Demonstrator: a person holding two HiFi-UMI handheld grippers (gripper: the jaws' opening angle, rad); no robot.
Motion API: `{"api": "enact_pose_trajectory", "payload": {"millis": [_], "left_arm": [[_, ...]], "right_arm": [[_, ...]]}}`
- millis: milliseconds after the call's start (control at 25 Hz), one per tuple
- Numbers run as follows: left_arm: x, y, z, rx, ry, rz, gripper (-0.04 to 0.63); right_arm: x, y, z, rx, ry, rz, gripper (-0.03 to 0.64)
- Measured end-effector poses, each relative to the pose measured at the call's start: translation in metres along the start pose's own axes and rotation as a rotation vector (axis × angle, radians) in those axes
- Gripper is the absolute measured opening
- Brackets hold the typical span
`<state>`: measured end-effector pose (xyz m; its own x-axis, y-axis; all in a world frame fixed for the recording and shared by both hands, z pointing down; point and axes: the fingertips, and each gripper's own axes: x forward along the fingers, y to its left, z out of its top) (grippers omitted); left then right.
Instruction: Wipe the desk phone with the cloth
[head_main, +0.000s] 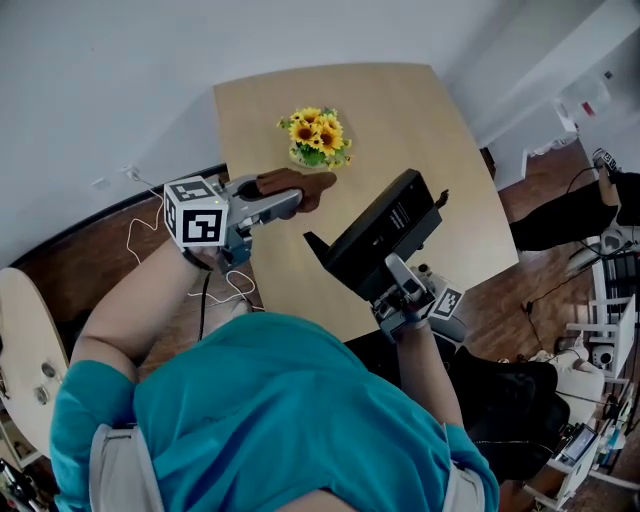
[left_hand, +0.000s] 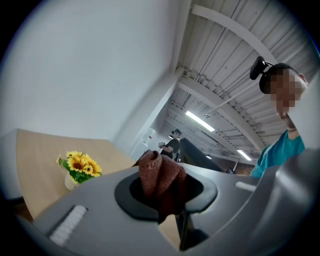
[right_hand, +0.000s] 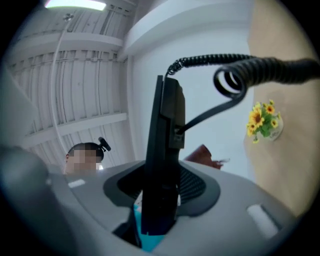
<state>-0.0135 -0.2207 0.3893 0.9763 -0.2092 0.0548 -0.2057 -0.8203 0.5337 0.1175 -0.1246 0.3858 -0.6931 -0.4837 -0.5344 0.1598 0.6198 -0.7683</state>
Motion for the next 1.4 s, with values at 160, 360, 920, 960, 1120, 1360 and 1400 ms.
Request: {"api": "enact_pose_trajectory", "payload": {"millis": [160, 360, 920, 960, 1120, 1360, 1400], "left_arm": [[0.023, -0.017, 0.022, 0.035, 0.002, -0.105, 0.089], [0.037, -0.04, 0.012, -0.057, -0.007, -0.189, 0.086], [0.011, -0.08, -0.041, 0.035, 0.161, -0.473, 0.087], [0.01, -0.078, -0.033, -0.007, 0.112, -0.485, 0.087], [0.009, -0.059, 0.005, -0.161, -0.102, -0.499, 0.087], [-0.001, -0.07, 0.006, -0.268, -0.21, -0.607, 0.087], [-0.003, -0.076, 0.001, -0.266, -0.195, -0.627, 0.087]], "right_arm": [[0.006, -0.012, -0.043, -0.007, 0.167, -0.031, 0.173], [0.017, -0.004, -0.085, 0.032, 0.224, -0.01, 0.167], [0.003, -0.001, -0.027, 0.114, -0.007, 0.042, 0.167], [0.006, 0.001, -0.033, 0.131, 0.008, 0.059, 0.167], [0.011, -0.001, -0.068, 0.146, 0.125, 0.086, 0.167], [0.017, 0.002, -0.082, 0.142, 0.145, 0.104, 0.167], [0.014, 0.002, -0.078, 0.14, 0.132, 0.103, 0.167]]}}
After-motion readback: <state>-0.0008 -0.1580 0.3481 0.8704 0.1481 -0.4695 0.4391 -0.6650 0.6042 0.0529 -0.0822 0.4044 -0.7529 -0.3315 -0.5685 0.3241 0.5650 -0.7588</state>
